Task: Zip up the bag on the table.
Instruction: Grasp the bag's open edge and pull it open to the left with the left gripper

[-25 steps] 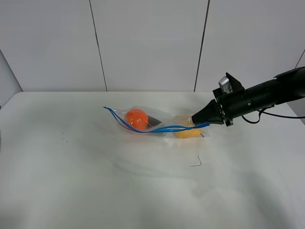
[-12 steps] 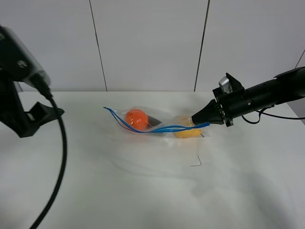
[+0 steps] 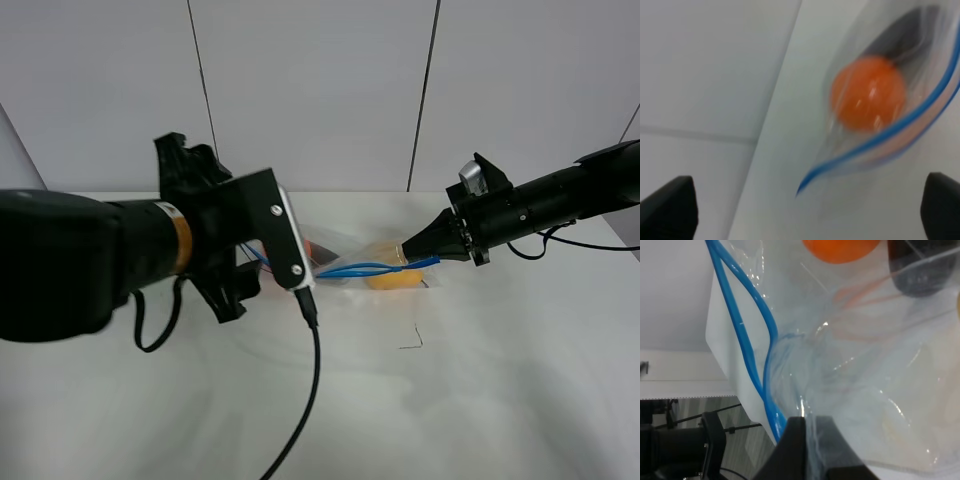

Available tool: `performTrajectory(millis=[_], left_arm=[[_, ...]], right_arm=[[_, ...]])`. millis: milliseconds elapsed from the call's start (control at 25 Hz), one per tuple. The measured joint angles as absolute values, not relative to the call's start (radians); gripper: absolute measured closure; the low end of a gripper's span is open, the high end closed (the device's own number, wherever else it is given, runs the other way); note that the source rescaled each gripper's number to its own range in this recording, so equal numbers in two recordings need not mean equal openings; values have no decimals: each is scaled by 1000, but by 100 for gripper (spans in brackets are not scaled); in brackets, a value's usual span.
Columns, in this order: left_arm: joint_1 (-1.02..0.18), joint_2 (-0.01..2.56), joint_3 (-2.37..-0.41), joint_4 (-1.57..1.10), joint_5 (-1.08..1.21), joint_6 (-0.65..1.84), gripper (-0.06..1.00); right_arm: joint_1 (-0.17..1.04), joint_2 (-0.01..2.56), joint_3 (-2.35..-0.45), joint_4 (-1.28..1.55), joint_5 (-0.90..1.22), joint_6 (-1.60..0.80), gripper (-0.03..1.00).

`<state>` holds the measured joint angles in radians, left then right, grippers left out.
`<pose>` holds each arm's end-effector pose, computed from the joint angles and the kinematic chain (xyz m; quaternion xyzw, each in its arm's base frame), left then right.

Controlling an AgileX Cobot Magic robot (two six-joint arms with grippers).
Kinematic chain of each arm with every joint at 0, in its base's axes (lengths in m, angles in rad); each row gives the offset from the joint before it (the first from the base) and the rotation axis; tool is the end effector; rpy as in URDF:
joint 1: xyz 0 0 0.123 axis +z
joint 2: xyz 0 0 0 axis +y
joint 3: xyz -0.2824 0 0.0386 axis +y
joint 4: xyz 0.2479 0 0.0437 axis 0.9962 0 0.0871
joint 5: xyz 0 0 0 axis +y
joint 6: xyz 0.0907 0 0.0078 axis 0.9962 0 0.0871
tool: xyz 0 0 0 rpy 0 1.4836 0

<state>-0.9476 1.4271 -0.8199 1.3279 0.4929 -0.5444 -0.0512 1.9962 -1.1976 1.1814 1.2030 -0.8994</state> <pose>0.2037 -0.2116 0.2536 0.5843 0.6534 0.1685 0.4510 0.3632 0.0601 0.1715 -0.0759 0.8636 0.4898 0.0924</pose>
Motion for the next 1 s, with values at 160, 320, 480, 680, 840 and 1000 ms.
performTrajectory(millis=[160, 320, 480, 680, 840, 1000], left_arm=[[-1029, 1566, -821, 1587, 508, -795, 3], [-1098, 1677, -841, 1716, 535, -969, 4], [-1124, 1755, -900, 1730, 539, -1014, 4], [-1129, 1814, -996, 1734, 537, -1026, 5], [-1129, 1857, -1057, 1735, 531, -1028, 5], [-1129, 1898, -1097, 1737, 528, -1028, 6]], right_arm=[[-51, 1996, -1198, 1181, 1203, -899, 97], [-51, 1996, -1198, 1181, 1203, -899, 97], [-51, 1996, -1198, 1181, 1203, -899, 97], [-51, 1996, -1198, 1181, 1203, -899, 97], [-51, 1996, -1198, 1181, 1203, -899, 97], [-51, 1996, -1198, 1181, 1204, -899, 97]])
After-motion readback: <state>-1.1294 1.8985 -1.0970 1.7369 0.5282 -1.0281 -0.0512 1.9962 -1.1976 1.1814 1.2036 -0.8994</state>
